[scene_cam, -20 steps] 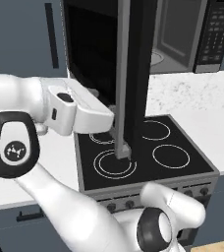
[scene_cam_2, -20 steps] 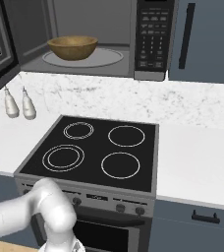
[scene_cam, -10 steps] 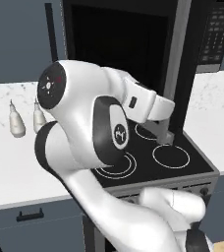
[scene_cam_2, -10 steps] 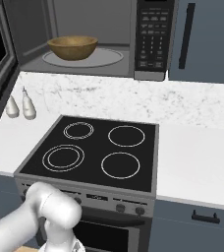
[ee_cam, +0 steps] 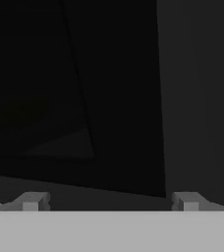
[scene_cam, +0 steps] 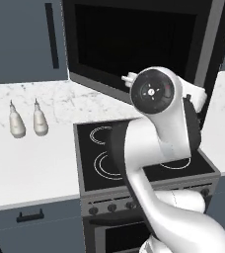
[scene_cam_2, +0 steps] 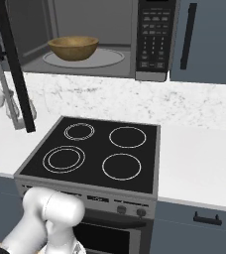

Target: Open the microwave, place the bowl with waffle inside the microwave, then close the microwave door and turn it on.

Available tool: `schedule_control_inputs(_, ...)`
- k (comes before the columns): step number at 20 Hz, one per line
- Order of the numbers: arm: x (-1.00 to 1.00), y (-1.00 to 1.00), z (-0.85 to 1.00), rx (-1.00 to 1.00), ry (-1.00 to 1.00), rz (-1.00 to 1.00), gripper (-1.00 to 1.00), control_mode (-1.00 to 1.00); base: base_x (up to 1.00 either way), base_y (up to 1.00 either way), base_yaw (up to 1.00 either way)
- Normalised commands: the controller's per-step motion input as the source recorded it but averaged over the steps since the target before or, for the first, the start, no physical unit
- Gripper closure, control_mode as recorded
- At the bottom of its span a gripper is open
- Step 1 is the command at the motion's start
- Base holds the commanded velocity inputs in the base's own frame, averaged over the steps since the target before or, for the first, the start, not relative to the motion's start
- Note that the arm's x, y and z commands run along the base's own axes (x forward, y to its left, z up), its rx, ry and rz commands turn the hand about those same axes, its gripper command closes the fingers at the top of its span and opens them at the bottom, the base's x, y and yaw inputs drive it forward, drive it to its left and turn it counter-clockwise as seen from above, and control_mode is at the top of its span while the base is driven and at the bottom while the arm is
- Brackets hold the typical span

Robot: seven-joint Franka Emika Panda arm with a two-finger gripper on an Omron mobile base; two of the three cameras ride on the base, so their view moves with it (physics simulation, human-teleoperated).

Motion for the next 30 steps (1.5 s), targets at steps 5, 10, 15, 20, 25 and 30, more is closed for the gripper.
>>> schedule_control_inputs(5, 0.37, -0.34, -0.04, 0.0, -0.08, 0.09, -1.0, -1.0, 0.0, 0.0, 0.0)
schedule_control_inputs(10, 0.46, -0.04, 0.0, 0.0, -0.04, 0.0, -1.0, -1.0, 0.0, 0.0, 0.0)
schedule_control_inputs(15, 0.55, -0.19, 0.0, 0.01, 0.0, 0.0, -1.0, -1.0, 0.0, 0.0, 0.0)
schedule_control_inputs(20, 0.61, -0.23, 0.0, 0.02, -0.02, 0.0, -1.0, -1.0, 0.0, 0.0, 0.0)
schedule_control_inputs(25, 0.58, -0.26, 0.0, 0.02, -0.05, 0.02, -1.0, -1.0, 0.0, 0.0, 0.0)
schedule_control_inputs(30, 0.52, -0.47, 0.0, 0.01, -0.07, 0.12, -1.0, -1.0, 0.0, 0.0, 0.0)
